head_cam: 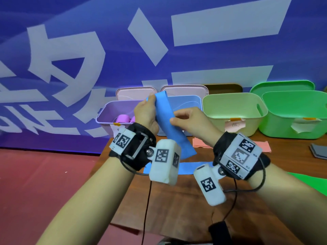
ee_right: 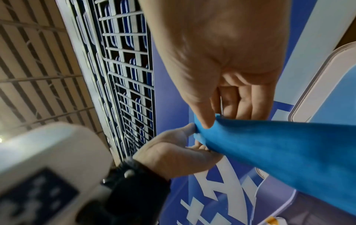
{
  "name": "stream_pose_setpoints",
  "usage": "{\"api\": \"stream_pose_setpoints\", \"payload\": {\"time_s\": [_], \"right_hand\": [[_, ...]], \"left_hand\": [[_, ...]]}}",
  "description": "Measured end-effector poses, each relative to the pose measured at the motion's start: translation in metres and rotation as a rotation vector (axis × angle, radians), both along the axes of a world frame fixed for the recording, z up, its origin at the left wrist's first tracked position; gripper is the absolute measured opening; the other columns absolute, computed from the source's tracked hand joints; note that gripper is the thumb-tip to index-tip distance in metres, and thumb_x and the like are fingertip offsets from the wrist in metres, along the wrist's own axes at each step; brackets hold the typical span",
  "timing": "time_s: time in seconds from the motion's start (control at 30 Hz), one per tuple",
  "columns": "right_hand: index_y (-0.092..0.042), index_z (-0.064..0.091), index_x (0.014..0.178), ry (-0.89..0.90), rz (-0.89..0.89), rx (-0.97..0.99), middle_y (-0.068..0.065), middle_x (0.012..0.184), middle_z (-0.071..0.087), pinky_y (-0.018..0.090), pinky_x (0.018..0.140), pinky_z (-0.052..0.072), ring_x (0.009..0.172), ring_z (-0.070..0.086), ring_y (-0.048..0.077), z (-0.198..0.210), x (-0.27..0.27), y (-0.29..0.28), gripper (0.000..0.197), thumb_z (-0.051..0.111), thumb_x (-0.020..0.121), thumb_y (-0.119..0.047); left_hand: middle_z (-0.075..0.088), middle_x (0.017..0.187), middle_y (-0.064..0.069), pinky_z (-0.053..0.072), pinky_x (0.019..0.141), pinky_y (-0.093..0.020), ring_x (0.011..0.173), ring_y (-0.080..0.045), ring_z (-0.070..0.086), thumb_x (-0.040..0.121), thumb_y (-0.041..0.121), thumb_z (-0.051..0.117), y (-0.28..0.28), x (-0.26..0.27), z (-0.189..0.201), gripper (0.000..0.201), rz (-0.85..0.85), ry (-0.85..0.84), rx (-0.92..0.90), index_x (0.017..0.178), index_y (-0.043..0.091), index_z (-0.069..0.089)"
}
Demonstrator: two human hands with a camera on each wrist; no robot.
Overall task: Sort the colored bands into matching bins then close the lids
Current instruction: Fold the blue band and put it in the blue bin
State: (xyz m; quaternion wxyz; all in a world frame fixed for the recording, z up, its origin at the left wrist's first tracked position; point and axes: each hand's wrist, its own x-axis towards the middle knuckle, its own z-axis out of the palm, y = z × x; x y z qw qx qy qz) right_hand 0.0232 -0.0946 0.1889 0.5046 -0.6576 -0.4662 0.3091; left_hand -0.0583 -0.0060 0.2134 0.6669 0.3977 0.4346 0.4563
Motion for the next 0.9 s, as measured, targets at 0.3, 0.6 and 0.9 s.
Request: {"api": "stream_pose_setpoints", "payload": {"time_s": [0.3, 0.6, 0.9], "right_hand": [[0.0, 0.058, 0.065, -0.29, -0.16, 0.096, 0.018, 0.063, 0.052, 0.024, 0.057, 0.032, 0.062, 0.037, 0.016, -0.005, -0.001, 0.018, 0.021, 0.06, 0.083, -0.013], [0.002, 0.066, 0.078, -0.414, -0.075, 0.172, 0.017, 0.078, 0.065, 0.028, 0.069, 0.041, 0.072, 0.052, 0.021, 0.018, 0.006, 0.016, 0.017, 0.06, 0.083, -0.012], [0.004, 0.064, 0.076, -0.146, -0.045, 0.197, 0.017, 0.068, 0.057, 0.033, 0.065, 0.053, 0.067, 0.051, 0.014, 0.032, 0.023, 0.012, 0.017, 0.06, 0.087, -0.01]], "left_hand": [[0.049, 0.064, -0.002, 0.039, 0.046, -0.017, 0.057, -0.016, 0.045, 0.088, 0.018, 0.064, 0.019, -0.003, -0.002, 0.022, 0.104, 0.082, 0.077, 0.071, 0.011, 0.052], [0.049, 0.085, -0.009, 0.044, 0.044, -0.017, 0.075, -0.022, 0.052, 0.086, 0.032, 0.065, 0.047, -0.015, -0.009, 0.031, -0.098, 0.272, 0.224, 0.089, 0.011, 0.043], [0.065, 0.102, 0.011, 0.046, 0.094, -0.021, 0.101, -0.007, 0.06, 0.078, 0.035, 0.062, 0.011, -0.034, 0.003, 0.022, -0.474, 0.358, 0.929, 0.098, 0.026, 0.062]]}}
